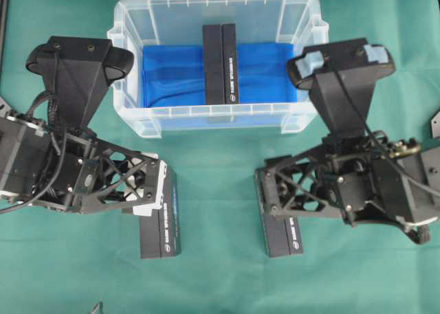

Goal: Take the box out of the case with both arms.

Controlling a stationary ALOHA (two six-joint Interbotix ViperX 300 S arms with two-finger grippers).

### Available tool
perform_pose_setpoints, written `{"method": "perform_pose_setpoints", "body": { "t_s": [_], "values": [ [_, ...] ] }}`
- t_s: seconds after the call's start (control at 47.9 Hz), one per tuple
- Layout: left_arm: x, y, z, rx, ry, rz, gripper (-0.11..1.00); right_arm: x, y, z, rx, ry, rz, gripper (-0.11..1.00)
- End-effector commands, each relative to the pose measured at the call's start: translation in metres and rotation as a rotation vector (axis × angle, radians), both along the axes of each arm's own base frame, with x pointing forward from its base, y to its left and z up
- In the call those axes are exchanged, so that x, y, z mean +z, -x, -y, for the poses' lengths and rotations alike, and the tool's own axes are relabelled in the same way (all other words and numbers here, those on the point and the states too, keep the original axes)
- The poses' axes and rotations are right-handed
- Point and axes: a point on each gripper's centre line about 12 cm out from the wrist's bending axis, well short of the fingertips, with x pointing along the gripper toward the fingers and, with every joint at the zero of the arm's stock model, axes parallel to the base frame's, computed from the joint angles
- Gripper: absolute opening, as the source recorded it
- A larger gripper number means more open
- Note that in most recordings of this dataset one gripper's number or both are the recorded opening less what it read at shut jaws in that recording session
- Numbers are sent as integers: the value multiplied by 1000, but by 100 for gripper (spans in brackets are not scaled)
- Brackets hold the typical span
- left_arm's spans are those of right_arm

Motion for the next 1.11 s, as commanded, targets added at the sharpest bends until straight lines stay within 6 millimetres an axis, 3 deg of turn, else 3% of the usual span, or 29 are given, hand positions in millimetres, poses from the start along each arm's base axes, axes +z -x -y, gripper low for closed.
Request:
{"method": "perform_pose_setpoints", "body": {
  "t_s": [0.0,0.313,0.71,0.877,1.085],
  "values": [
    [12,5,-3,0,6,35,90,19,7,2,2,-48,44,93],
    [15,6,-5,-11,5,39,90,22,7,0,8,-63,48,93],
    [46,12,-4,-15,27,83,90,42,13,3,0,-64,50,93],
    [46,16,-4,-40,16,53,90,43,18,3,24,-56,11,93],
    [46,39,-2,-76,9,23,90,43,33,-2,128,-98,-44,93]
  ]
}}
